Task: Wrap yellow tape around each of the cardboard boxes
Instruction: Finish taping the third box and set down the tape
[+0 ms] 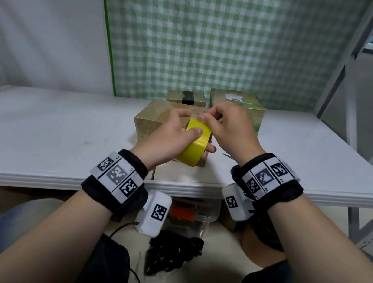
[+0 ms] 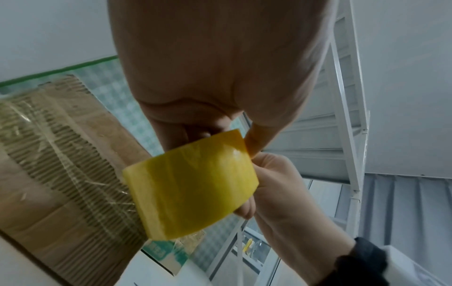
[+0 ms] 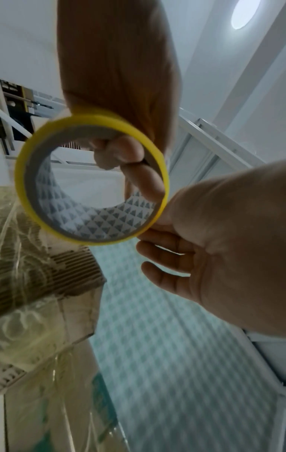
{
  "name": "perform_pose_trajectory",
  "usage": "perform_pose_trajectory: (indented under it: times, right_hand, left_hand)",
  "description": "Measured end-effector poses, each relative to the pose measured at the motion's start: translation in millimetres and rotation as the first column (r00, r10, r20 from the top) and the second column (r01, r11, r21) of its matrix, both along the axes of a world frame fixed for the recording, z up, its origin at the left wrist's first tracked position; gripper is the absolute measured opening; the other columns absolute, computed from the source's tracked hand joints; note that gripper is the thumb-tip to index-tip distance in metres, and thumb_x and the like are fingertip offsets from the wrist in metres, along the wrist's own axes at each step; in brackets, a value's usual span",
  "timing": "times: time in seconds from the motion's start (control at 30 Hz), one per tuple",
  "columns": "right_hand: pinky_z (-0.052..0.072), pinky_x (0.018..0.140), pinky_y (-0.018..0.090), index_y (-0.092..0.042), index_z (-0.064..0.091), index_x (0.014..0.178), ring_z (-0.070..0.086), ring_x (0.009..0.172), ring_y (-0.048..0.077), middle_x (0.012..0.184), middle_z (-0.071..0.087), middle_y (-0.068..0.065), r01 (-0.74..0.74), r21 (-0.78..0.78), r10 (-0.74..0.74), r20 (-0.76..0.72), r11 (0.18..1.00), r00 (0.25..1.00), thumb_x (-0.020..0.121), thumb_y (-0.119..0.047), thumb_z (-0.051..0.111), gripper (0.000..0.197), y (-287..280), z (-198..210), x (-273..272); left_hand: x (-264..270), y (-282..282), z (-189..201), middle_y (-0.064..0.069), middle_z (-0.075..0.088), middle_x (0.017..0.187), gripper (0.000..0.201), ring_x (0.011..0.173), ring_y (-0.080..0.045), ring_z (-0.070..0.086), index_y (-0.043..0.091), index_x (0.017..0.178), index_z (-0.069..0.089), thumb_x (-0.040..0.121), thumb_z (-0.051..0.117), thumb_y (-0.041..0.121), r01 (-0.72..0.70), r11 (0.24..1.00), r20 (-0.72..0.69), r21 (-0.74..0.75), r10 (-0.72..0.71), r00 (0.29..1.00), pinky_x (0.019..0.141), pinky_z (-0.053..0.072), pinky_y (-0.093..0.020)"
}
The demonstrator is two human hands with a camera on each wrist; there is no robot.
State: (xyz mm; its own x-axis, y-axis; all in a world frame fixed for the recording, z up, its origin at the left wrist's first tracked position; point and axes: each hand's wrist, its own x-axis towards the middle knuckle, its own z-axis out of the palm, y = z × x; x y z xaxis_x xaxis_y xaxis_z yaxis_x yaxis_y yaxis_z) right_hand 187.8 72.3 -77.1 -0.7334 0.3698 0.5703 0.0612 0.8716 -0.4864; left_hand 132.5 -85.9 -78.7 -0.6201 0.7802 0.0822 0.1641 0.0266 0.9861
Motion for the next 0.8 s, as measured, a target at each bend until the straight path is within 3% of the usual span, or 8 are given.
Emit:
perform_pose_trajectory:
  times: [0.1, 0.27, 0.4, 0.47, 0.57, 0.7, 0.8]
  right_hand:
    - [0.049, 0.069, 0.04, -0.024, 0.063, 0.075, 0.057, 0.078, 0.017, 0.074, 0.053, -0.015, -0.009, 0.102, 0.005, 0.033, 0.995, 0.999, 0.093, -0.03, 0.07, 0.02, 1, 1, 0]
    - [0.039, 0.064, 0.032, -0.031, 0.055, 0.076, 0.054, 0.078, 0.015, 0.082, 0.053, -0.013, 0.013, 0.246, -0.035, 0.084, 0.969, 0.996, 0.095, -0.035, 0.066, 0.022, -3, -1, 0]
    - [0.032, 0.065, 0.029, -0.026, 0.058, 0.077, 0.049, 0.076, 0.013, 0.082, 0.052, -0.012, 0.011, 0.229, -0.021, 0.04, 0.973, 0.999, 0.095, -0.03, 0.068, 0.02, -8, -1, -5]
    - [0.034, 0.065, 0.03, -0.02, 0.066, 0.081, 0.051, 0.075, 0.012, 0.082, 0.054, -0.011, 0.009, 0.218, -0.015, 0.027, 0.976, 1.0, 0.095, -0.031, 0.068, 0.018, -10, 0, -9]
    - [0.04, 0.064, 0.032, -0.017, 0.07, 0.081, 0.055, 0.074, 0.014, 0.08, 0.057, -0.01, -0.002, 0.196, 0.002, 0.002, 0.981, 1.0, 0.094, -0.031, 0.07, 0.018, -11, 0, -16]
    - [0.029, 0.064, 0.027, -0.015, 0.07, 0.083, 0.048, 0.076, 0.011, 0.083, 0.056, -0.009, -0.019, 0.227, 0.014, 0.024, 0.974, 1.0, 0.095, -0.027, 0.069, 0.017, -17, -1, -19]
    - [0.024, 0.064, 0.025, -0.013, 0.07, 0.085, 0.047, 0.078, 0.011, 0.089, 0.064, -0.001, 0.003, 0.262, -0.008, 0.019, 0.965, 1.0, 0.096, -0.027, 0.067, 0.017, -24, -5, -20]
  left_hand:
    - [3, 1, 2, -0.018, 0.077, 0.084, 0.036, 0.071, -0.025, 0.076, 0.01, 0.14, 0.031, 0.107, 0.046, 0.012, 0.035, 0.999, -0.001, -0.021, -0.035, 0.999, 0.062, 0.062, -0.033]
    - [-2, 1, 4, -0.023, 0.076, 0.087, 0.037, 0.084, -0.038, 0.076, 0.009, 0.14, 0.036, 0.105, 0.048, 0.01, 0.05, 0.995, 0.102, -0.092, -0.04, 0.994, 0.071, 0.064, -0.042]
    - [-4, -3, 8, -0.014, 0.077, 0.075, 0.026, 0.067, -0.026, 0.076, 0.015, 0.128, 0.038, 0.104, 0.047, 0.012, 0.016, 0.992, 0.055, -0.125, -0.009, 0.998, 0.056, 0.06, -0.028]
    - [-3, -4, 11, -0.01, 0.076, 0.07, 0.012, 0.061, -0.022, 0.073, 0.018, 0.114, 0.044, 0.105, 0.044, 0.011, 0.008, 0.993, 0.012, -0.12, -0.006, 1.0, 0.054, 0.06, -0.028]
    - [-7, -6, 15, -0.01, 0.075, 0.069, 0.019, 0.059, -0.02, 0.071, 0.026, 0.098, 0.05, 0.106, 0.042, 0.011, 0.007, 0.993, -0.044, -0.119, -0.013, 0.999, 0.056, 0.06, -0.029]
    - [-18, -10, 12, -0.011, 0.075, 0.072, 0.017, 0.063, -0.021, 0.072, 0.018, 0.111, 0.056, 0.11, 0.04, 0.019, 0.046, 0.986, -0.049, -0.161, -0.054, 0.997, 0.054, 0.059, -0.028]
    - [-24, -11, 9, -0.012, 0.074, 0.07, 0.024, 0.067, -0.027, 0.073, 0.007, 0.119, 0.057, 0.11, 0.039, 0.019, 0.044, 0.983, -0.064, -0.179, -0.056, 0.996, 0.054, 0.06, -0.03]
